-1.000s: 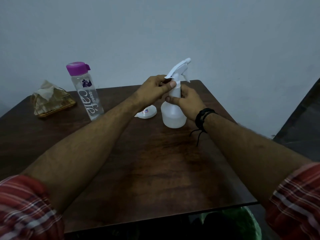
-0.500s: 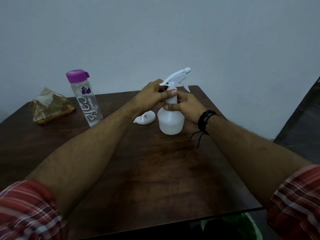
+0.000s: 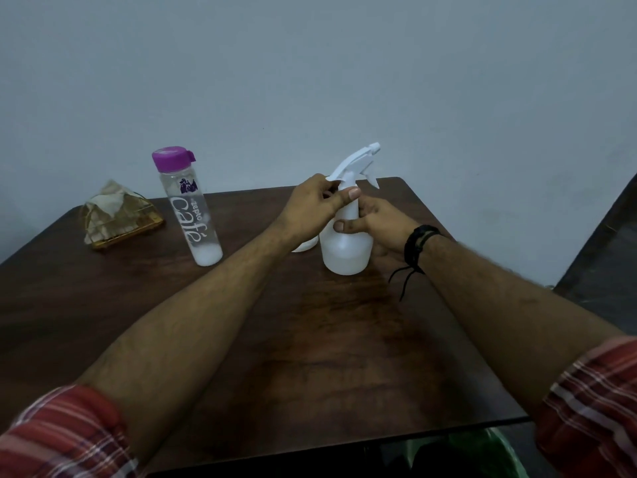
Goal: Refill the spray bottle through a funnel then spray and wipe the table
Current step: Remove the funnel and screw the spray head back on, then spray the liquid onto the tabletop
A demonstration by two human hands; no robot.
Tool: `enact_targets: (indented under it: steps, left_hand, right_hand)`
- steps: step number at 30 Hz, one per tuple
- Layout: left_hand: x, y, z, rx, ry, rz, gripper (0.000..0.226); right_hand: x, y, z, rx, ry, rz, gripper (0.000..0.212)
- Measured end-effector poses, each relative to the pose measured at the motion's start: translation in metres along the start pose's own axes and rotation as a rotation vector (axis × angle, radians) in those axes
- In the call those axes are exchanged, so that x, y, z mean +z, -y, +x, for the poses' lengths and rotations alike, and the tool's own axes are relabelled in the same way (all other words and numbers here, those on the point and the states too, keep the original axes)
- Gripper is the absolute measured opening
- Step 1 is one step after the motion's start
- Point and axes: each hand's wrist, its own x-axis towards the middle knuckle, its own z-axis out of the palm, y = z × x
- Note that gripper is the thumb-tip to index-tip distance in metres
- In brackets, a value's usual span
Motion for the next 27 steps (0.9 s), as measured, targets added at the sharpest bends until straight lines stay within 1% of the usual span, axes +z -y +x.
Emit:
enact_targets:
  steps: [2,4,6,8,9,10,12,13,14,15,16,17,18,19,21,22,23,24,27]
  left_hand:
    - [-0.011,0.001,-0.003,-0.013,0.099,-0.043,0.04]
    - [-0.02,0.003,-0.006,-0.028,0.159,-0.087,0.038]
    - [-0.023,0.002,-0.01,-0.038,0.147,-0.084,0.039]
    - [-0.019,-0.002,-0.016,-0.043,0.098,-0.064,0.038]
    - [-0.016,-0.004,-0.019,-0.046,0.068,-0.054,0.037]
    - [-0.012,-0.007,-0.022,-0.051,0.031,-0.033,0.035]
    - [-0.006,-0.01,-0.028,-0.063,-0.057,0.003,0.033]
    - [-0.004,-0.01,-0.031,-0.069,-0.096,0.003,0.033]
    - [-0.002,-0.012,-0.034,-0.07,-0.126,0.0,0.036]
    - [-0.001,-0.013,-0.039,-0.067,-0.151,-0.001,0.04]
    - [0.001,-0.016,-0.043,-0.058,-0.165,-0.003,0.043]
    - [0.002,-0.018,-0.048,-0.048,-0.172,-0.003,0.044]
    - [0.003,-0.019,-0.052,-0.04,-0.17,-0.005,0.043]
    - [0.002,-0.02,-0.057,-0.04,-0.157,-0.015,0.04]
    - [-0.002,-0.021,-0.066,-0.049,-0.111,-0.052,0.035]
    - [-0.005,-0.02,-0.071,-0.05,-0.086,-0.06,0.035]
    - [-0.01,-0.021,-0.076,-0.043,-0.069,-0.042,0.035]
    - [-0.015,-0.02,-0.081,-0.032,-0.064,-0.004,0.036]
    - [-0.031,-0.002,-0.096,-0.031,-0.103,0.131,0.038]
  right_hand:
    - [-0.004,0.004,-0.002,0.027,0.064,-0.011,0.038]
    - [-0.003,0.007,-0.005,0.047,0.093,-0.031,0.038]
    - [0.002,0.007,-0.007,0.067,0.085,-0.046,0.041]
    - [0.01,0.006,-0.009,0.049,0.051,-0.097,0.044]
    - [0.013,0.001,-0.01,0.032,0.005,-0.133,0.051]
    - [0.018,-0.003,-0.013,0.019,-0.055,-0.163,0.064]
    - [0.028,-0.007,-0.023,0.023,-0.244,-0.188,0.089]
    - [0.032,-0.008,-0.027,0.022,-0.357,-0.222,0.101]
    - [0.036,-0.007,-0.031,0.003,-0.433,-0.274,0.112]
    - [0.039,-0.005,-0.033,-0.023,-0.46,-0.312,0.122]
    - [0.042,0.0,-0.035,-0.057,-0.453,-0.325,0.127]
    - [0.045,0.004,-0.033,-0.083,-0.439,-0.313,0.127]
    - [0.048,0.01,-0.033,-0.113,-0.431,-0.282,0.12]
    - [0.051,0.014,-0.031,-0.14,-0.438,-0.254,0.107]
    - [0.057,0.02,-0.03,-0.212,-0.476,-0.253,0.068]
    - [0.06,0.022,-0.031,-0.23,-0.494,-0.257,0.053]
    - [0.064,0.022,-0.032,-0.233,-0.506,-0.242,0.045]
    - [0.068,0.023,-0.032,-0.223,-0.521,-0.213,0.042]
    - [0.075,0.023,-0.031,-0.173,-0.576,-0.075,0.044]
